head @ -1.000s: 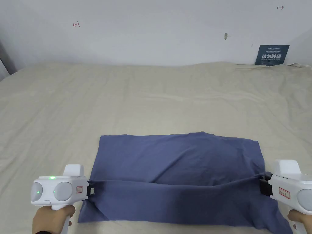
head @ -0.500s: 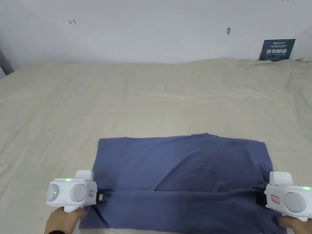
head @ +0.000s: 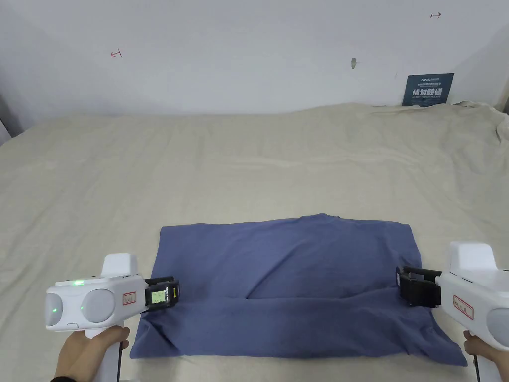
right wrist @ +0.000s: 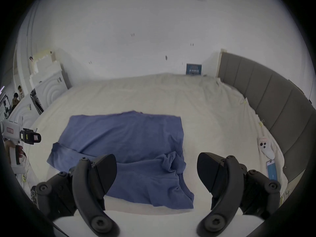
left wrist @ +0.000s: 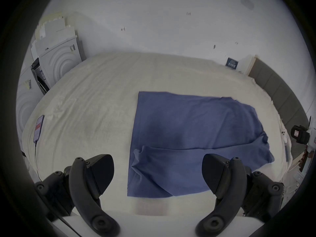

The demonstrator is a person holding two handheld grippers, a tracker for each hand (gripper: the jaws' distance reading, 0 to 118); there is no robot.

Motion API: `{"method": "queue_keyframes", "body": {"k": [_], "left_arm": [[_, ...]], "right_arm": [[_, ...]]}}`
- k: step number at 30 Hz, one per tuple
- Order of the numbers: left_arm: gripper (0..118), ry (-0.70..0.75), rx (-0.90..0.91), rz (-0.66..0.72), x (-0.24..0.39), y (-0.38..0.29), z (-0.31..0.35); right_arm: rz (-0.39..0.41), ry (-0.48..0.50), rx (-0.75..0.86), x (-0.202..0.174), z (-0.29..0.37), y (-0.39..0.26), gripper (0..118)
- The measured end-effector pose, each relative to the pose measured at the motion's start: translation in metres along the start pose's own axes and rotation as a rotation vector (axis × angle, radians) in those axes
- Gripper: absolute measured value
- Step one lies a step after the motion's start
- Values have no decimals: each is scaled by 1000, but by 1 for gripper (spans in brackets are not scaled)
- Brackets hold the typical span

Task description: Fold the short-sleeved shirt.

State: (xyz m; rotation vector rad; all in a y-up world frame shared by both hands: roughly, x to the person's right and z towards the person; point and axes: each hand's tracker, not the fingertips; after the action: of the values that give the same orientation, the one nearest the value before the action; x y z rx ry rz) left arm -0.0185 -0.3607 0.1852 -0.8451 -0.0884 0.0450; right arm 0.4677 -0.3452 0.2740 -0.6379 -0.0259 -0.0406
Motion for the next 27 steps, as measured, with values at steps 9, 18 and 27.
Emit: {"method": "queue_keyframes", "body": {"k": [9, 18, 27], "left_arm": [[83, -9, 229, 46, 6, -38, 68], [0, -84, 206, 87, 3, -68, 73], [0, -10, 119, 47, -1, -55, 51]], "right_arm": [[-26, 23, 138, -4, 72, -20, 62], [-26, 15, 179, -5, 89, -41, 0], [-24, -4, 165, 2, 79, -34, 0]]}}
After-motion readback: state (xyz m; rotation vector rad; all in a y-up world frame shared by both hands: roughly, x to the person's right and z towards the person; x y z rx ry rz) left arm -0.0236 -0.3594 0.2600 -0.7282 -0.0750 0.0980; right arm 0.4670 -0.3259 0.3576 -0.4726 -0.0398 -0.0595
